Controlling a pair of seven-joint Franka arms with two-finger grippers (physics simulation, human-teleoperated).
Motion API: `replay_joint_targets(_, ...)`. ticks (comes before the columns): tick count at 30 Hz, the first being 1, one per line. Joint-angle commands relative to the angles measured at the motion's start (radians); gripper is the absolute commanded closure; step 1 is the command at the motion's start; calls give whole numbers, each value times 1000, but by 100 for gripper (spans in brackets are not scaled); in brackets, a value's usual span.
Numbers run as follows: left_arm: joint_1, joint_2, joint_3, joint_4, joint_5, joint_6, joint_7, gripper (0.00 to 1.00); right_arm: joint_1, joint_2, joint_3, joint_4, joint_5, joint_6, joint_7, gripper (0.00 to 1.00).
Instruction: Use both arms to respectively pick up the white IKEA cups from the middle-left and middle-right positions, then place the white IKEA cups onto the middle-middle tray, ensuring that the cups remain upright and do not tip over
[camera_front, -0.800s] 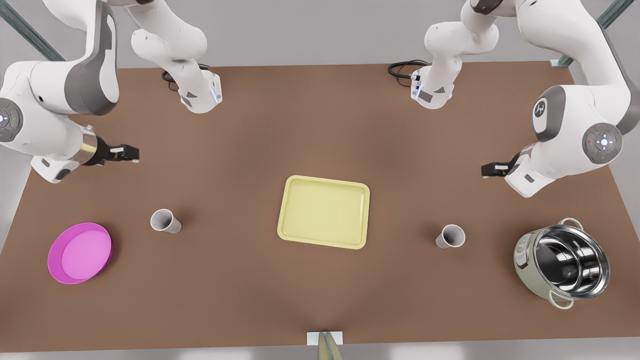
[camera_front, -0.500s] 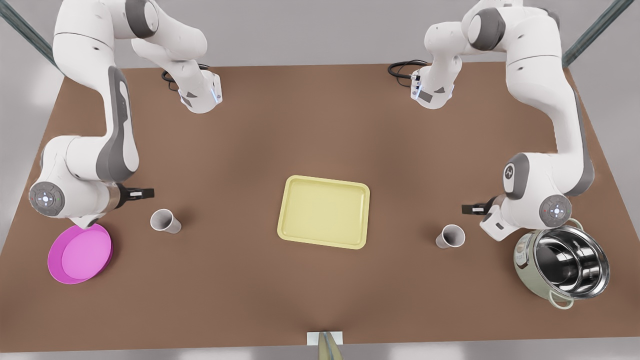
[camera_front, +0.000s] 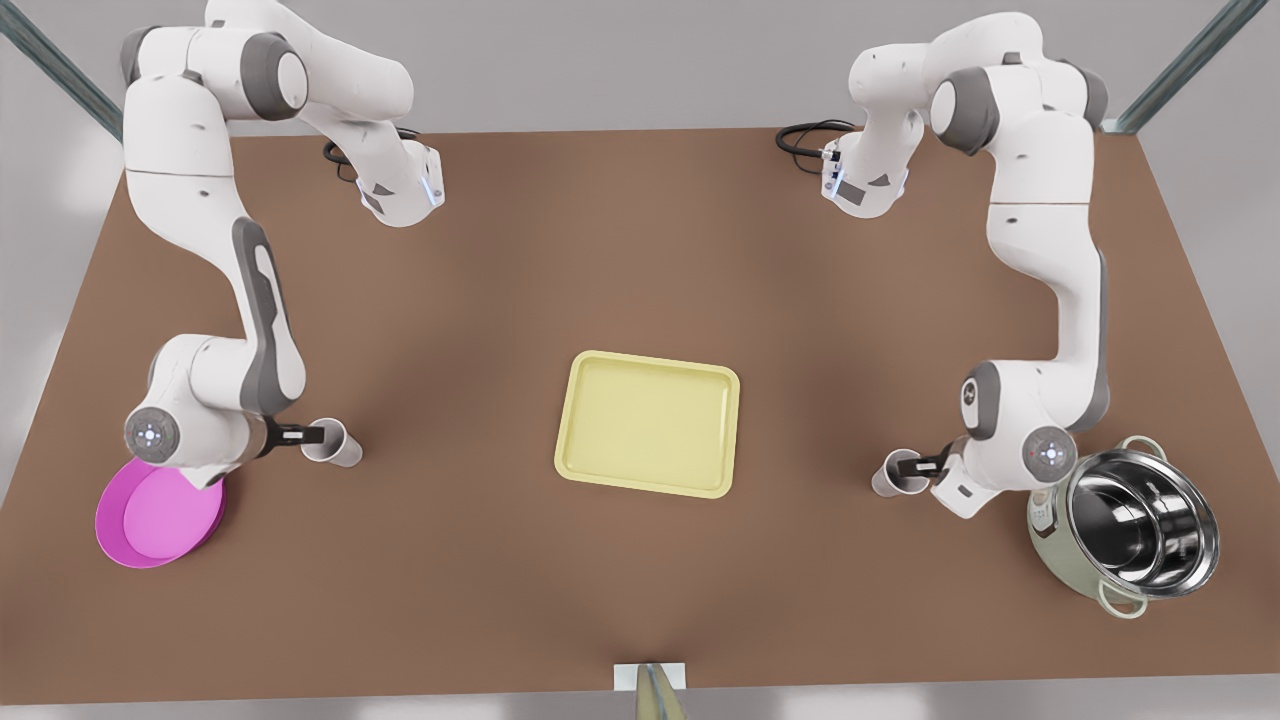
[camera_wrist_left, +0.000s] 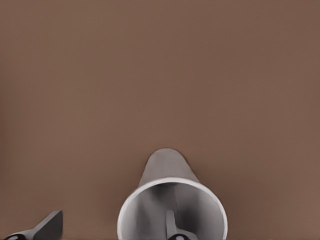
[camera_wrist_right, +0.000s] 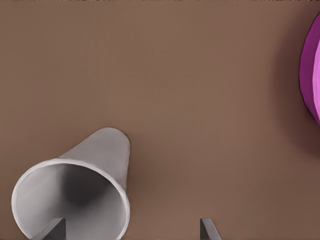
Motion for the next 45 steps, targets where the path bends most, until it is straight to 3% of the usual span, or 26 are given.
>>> replay_joint_targets(1,0,7,0,-1,-5,33,-30,0,-2,3,0,-8,9,124,-7,0)
replay_joint_targets(2,0,7,-2,-1,-6,33,-32,2,0,7,0,-11,9,130,-7,0)
replay_joint_targets(4,-3,12,-11,-3,-32,33,-96,46,0,19,0,-16,13,132,-7,0)
replay_joint_targets(5,-3,12,-11,-3,-32,33,-96,58,0,26,0,-16,15,136,-7,0)
replay_joint_targets(7,-3,12,-11,-1,-66,33,-103,76,0,32,0,-19,15,136,-7,0)
replay_joint_targets(8,-3,12,-11,-1,-66,33,-103,79,0,36,0,-22,15,138,-7,0)
replay_joint_targets(12,-5,-2,-17,0,-65,25,-109,79,0,53,0,-22,15,138,-7,4)
replay_joint_targets(14,-9,-46,-18,2,-65,-18,-121,79,1,59,0,-21,13,138,-7,30)
replay_joint_targets(15,-38,-89,-18,0,-60,-53,-153,79,1,65,0,-16,13,138,-7,39)
replay_joint_targets(19,-43,-95,-224,74,-66,-208,-356,79,10,64,6,-4,12,132,-6,56)
replay_joint_targets(20,-44,-92,-281,77,-81,-221,-369,79,10,64,8,-1,10,129,-6,62)
replay_joint_targets(22,-123,-88,-295,79,-83,-205,-498,79,13,62,8,7,9,124,-9,79)
replay_joint_targets(25,-250,-42,-296,71,-55,-49,-702,79,18,64,9,30,7,124,-9,79)
replay_joint_targets(29,-302,9,-295,65,-57,57,-767,79,26,62,54,96,24,97,-20,79)
replay_joint_targets(35,-305,53,-296,56,-62,143,-776,79,56,79,230,167,56,190,-23,79)
replay_joint_targets(39,-310,67,-296,56,-60,145,-776,79,254,93,233,165,56,351,-4,79)
replay_joint_targets(45,-318,81,-296,39,-60,171,-776,75,398,131,233,196,64,448,2,79)
